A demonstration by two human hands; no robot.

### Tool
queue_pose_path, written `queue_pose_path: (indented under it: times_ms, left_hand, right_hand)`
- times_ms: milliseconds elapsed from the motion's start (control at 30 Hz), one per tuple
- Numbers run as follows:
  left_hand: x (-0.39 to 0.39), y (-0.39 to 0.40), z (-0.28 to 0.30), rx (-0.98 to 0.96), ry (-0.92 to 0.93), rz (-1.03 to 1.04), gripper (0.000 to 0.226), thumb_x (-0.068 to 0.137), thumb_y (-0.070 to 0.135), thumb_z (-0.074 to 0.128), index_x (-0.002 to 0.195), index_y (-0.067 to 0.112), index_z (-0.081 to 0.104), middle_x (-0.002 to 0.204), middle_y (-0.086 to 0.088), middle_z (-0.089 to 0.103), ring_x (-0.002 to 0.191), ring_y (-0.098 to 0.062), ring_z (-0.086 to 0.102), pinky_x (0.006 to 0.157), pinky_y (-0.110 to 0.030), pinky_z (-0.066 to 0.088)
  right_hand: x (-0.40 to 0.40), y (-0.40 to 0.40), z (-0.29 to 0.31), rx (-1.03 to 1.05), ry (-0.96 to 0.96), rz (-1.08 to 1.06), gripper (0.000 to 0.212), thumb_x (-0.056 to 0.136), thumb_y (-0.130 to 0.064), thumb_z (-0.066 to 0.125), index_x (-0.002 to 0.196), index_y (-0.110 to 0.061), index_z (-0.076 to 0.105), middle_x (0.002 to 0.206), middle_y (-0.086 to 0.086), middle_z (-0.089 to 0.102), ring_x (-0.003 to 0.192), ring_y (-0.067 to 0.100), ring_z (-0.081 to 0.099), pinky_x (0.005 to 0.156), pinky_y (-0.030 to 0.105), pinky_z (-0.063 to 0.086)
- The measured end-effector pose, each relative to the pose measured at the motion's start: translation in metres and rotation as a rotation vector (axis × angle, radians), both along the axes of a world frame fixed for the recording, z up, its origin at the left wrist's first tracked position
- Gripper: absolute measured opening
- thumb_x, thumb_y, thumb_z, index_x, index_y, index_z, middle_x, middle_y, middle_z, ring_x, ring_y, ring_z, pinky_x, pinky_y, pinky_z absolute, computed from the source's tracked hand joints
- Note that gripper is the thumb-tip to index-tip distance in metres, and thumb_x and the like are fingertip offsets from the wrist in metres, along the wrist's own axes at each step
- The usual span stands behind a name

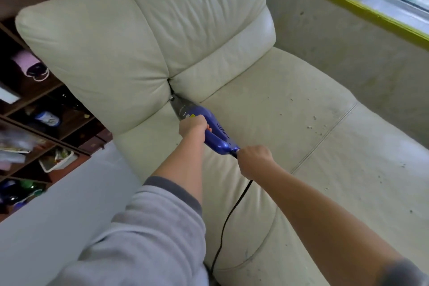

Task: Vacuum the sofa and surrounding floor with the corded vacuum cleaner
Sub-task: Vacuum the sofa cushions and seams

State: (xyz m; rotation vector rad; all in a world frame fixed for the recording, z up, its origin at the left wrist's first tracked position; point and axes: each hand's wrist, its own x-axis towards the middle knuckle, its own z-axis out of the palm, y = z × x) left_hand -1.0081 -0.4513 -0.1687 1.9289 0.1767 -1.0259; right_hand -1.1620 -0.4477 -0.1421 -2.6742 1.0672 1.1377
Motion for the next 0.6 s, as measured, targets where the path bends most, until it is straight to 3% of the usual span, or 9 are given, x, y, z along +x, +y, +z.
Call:
queue_pose_path:
  times_ms: [100,200,367,500,600]
  left_hand:
    - [-0.009,0.011,0.000,0.055,-0.036,-0.052,0.031,0.085,0.009,0.054,0.114,-0.001,0.061,0.097,-0.014,0.070,0.070,-0.025,0.060,0.059,-0.028,0.045]
    - [-0.023,0.016,0.004,0.034,-0.013,-0.054,0.034,0.084,0.008,0.053,0.116,0.001,0.060,0.091,-0.012,0.069,0.077,-0.026,0.067,0.053,-0.027,0.045]
    - [0.003,0.007,0.012,0.038,-0.014,-0.037,0.030,0.083,0.004,0.052,0.110,-0.002,0.062,0.063,-0.007,0.056,0.048,-0.019,0.051,0.046,-0.025,0.039]
    - [0.024,-0.006,0.002,0.040,-0.005,-0.041,0.033,0.085,0.005,0.050,0.115,-0.001,0.062,0.061,-0.006,0.053,0.045,-0.016,0.048,0.036,-0.021,0.035]
    - [0.017,-0.017,-0.003,-0.004,0.004,-0.020,0.035,0.084,0.001,0.047,0.118,-0.004,0.057,0.067,-0.009,0.056,0.046,-0.018,0.050,0.040,-0.023,0.040]
  right_hand:
    - [-0.010,0.015,0.004,0.039,-0.017,-0.032,0.030,0.095,-0.009,0.045,0.122,-0.015,0.056,0.112,0.000,0.063,0.101,0.021,0.063,0.068,0.025,0.040]
    - [-0.024,0.016,0.012,0.021,-0.002,-0.030,0.028,0.096,-0.008,0.044,0.121,-0.015,0.056,0.093,-0.002,0.060,0.093,0.021,0.062,0.066,0.025,0.039]
    - [0.002,0.013,0.015,0.039,-0.033,-0.005,0.030,0.095,-0.010,0.045,0.123,-0.014,0.056,0.116,0.001,0.062,0.104,0.023,0.063,0.071,0.027,0.043]
    - [0.025,0.000,0.005,0.077,-0.014,-0.038,0.034,0.093,-0.009,0.047,0.125,-0.013,0.056,0.116,0.002,0.063,0.103,0.026,0.065,0.085,0.031,0.053]
    - [0.018,-0.016,0.007,0.078,-0.013,-0.084,0.034,0.095,-0.010,0.045,0.127,-0.014,0.054,0.120,0.002,0.062,0.108,0.024,0.063,0.082,0.027,0.049]
